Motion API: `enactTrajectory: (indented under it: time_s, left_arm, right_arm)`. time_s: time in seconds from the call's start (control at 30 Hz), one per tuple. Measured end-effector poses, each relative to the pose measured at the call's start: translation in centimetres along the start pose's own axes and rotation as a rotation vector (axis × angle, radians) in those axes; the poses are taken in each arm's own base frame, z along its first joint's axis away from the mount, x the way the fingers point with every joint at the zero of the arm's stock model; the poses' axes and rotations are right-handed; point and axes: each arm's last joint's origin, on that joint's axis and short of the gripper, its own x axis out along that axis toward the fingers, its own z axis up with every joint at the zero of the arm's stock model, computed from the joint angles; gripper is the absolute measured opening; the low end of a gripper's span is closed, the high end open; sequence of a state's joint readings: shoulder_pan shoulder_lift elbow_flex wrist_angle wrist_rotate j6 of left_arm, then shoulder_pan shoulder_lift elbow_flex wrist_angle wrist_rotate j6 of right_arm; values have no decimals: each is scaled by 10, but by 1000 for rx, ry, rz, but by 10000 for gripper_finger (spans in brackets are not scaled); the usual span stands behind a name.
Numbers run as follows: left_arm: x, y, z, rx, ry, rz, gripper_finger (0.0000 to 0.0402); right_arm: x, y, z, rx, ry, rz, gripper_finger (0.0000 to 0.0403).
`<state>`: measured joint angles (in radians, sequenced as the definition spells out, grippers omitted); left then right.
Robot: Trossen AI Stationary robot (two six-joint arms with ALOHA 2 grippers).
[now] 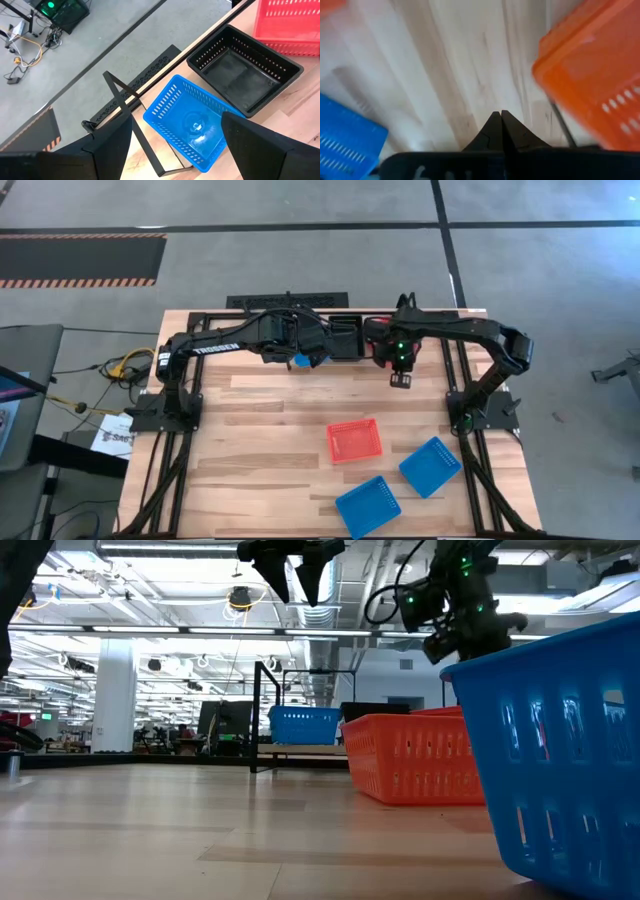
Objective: Stack baskets on shelf by color
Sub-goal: Stack the bottom orange bin on top of the orange bin on the shelf
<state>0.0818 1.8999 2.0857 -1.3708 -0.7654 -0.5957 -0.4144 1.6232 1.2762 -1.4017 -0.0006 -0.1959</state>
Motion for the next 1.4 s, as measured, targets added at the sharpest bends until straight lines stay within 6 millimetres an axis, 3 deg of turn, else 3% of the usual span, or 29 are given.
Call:
enactTrajectory:
  time_s: [0.47, 0.93, 1.2, 1.4]
  left_arm:
    - [0, 0, 0, 0, 0, 0, 293]
    - [0, 0, 0, -2, 0, 0, 293]
    - [0, 0, 0, -5, 0, 0, 293]
    - [0, 0, 0, -6, 0, 0, 293]
  right_arm:
    - [0, -7, 18, -32, -186, -74, 1]
    - [-8, -18, 40, 42, -420, -199, 1]
    - [-35, -15, 18, 99, -497, -275, 1]
    - [-49, -36, -3, 213, -539, -290, 1]
